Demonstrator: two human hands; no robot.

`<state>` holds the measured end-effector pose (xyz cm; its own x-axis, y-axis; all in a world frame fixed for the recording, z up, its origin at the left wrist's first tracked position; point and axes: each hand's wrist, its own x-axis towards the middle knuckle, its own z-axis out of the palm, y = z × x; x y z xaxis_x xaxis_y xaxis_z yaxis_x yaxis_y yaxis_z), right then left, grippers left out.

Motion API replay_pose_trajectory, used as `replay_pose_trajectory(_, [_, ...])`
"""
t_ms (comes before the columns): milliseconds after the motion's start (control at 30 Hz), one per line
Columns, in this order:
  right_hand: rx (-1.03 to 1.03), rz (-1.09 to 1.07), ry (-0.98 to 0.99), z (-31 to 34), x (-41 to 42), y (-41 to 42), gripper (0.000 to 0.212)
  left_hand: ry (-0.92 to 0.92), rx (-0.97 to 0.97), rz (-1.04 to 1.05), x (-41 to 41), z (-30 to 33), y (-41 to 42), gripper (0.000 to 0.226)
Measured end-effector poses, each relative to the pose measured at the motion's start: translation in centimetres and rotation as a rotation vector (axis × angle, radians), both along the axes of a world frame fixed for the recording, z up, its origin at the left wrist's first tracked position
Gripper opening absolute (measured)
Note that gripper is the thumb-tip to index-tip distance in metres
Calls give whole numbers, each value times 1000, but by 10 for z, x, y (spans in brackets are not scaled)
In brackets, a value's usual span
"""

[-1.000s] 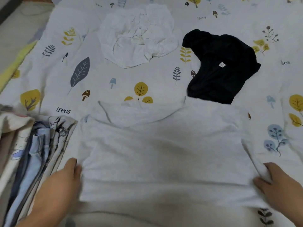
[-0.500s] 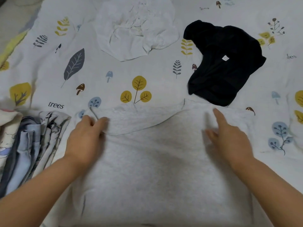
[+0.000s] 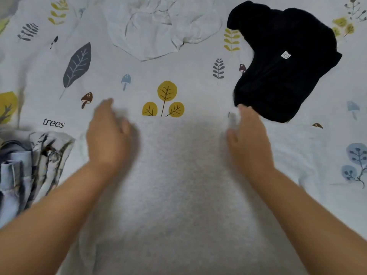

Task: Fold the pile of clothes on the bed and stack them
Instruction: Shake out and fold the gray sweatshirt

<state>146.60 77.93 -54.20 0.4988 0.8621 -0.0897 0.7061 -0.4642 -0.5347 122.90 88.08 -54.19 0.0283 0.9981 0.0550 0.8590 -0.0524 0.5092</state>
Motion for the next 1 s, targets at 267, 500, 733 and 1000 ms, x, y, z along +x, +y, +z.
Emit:
replay_pose_trajectory(267, [-443,395,-402,-41,-8,-88,61,499,-202,-575,-18,-33,-72,85])
replay_pose_trajectory(500, [-540,62,-395,-14,41,-135,62,577,-313,-337,-16,-15,-80,60])
replay_pose_trajectory(733, [-448,-551,222,22,52,-175,48,495,-379,-549,6,-4,-154,61])
replay_pose_trajectory(1000, [-375,-471,549,51,40,-165,9,255,-452,-548,6,9,-163,56])
